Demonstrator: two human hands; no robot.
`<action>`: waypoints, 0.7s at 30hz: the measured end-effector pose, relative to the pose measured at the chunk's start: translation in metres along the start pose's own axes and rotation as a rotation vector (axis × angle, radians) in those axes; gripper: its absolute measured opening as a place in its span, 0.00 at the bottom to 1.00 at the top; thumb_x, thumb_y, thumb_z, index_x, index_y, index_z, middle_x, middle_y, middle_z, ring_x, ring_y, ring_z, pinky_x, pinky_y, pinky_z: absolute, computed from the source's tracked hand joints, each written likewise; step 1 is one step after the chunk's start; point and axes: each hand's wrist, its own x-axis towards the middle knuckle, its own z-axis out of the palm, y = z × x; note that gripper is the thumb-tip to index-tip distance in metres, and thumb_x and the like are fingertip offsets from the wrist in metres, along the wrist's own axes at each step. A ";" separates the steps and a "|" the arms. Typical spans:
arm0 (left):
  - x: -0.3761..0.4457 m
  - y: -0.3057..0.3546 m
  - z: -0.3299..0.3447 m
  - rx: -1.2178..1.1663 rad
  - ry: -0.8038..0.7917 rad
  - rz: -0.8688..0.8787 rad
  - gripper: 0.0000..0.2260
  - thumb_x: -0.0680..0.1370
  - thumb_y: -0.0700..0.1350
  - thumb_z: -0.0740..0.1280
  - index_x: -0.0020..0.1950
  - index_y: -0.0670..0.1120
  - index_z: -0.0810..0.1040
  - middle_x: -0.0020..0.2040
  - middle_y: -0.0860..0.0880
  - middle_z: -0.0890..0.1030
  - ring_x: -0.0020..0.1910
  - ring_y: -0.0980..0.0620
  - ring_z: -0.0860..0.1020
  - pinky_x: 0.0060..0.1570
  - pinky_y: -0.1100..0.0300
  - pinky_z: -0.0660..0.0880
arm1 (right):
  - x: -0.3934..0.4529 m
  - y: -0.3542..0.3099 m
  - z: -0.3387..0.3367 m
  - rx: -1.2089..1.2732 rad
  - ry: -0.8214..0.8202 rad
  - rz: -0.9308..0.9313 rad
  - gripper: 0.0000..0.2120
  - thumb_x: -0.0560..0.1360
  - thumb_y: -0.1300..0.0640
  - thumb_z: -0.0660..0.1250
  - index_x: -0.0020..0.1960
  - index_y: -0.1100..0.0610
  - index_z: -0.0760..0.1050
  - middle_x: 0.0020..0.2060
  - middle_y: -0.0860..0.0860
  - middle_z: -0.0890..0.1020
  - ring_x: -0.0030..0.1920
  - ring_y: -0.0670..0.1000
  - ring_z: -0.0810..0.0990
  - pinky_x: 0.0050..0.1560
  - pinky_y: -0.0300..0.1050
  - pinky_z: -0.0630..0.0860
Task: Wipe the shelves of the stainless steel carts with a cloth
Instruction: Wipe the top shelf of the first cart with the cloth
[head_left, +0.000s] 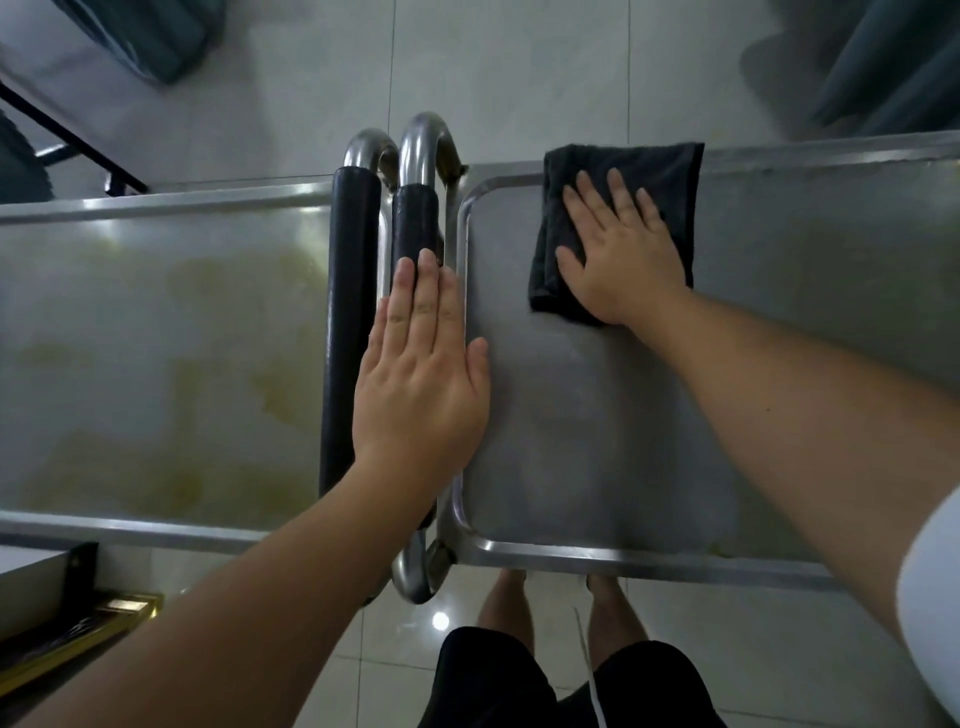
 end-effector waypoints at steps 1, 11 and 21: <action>0.000 0.000 0.000 0.003 -0.004 -0.001 0.30 0.88 0.55 0.47 0.87 0.44 0.44 0.87 0.47 0.40 0.84 0.53 0.34 0.81 0.56 0.32 | -0.014 -0.001 0.002 0.008 -0.002 0.010 0.35 0.81 0.37 0.45 0.85 0.50 0.48 0.84 0.48 0.50 0.84 0.55 0.45 0.82 0.58 0.45; 0.003 -0.001 0.000 0.027 -0.028 -0.026 0.31 0.88 0.57 0.45 0.87 0.45 0.42 0.87 0.48 0.38 0.84 0.53 0.34 0.83 0.53 0.35 | -0.198 0.016 0.050 -0.065 -0.054 -0.039 0.35 0.83 0.38 0.48 0.85 0.51 0.48 0.84 0.48 0.48 0.84 0.54 0.43 0.82 0.59 0.46; -0.002 0.000 0.001 0.014 -0.012 -0.013 0.32 0.87 0.57 0.46 0.87 0.44 0.43 0.87 0.48 0.40 0.85 0.54 0.35 0.83 0.54 0.37 | -0.319 0.042 0.074 -0.047 -0.099 0.010 0.35 0.82 0.38 0.52 0.85 0.49 0.49 0.84 0.47 0.51 0.84 0.54 0.46 0.81 0.62 0.51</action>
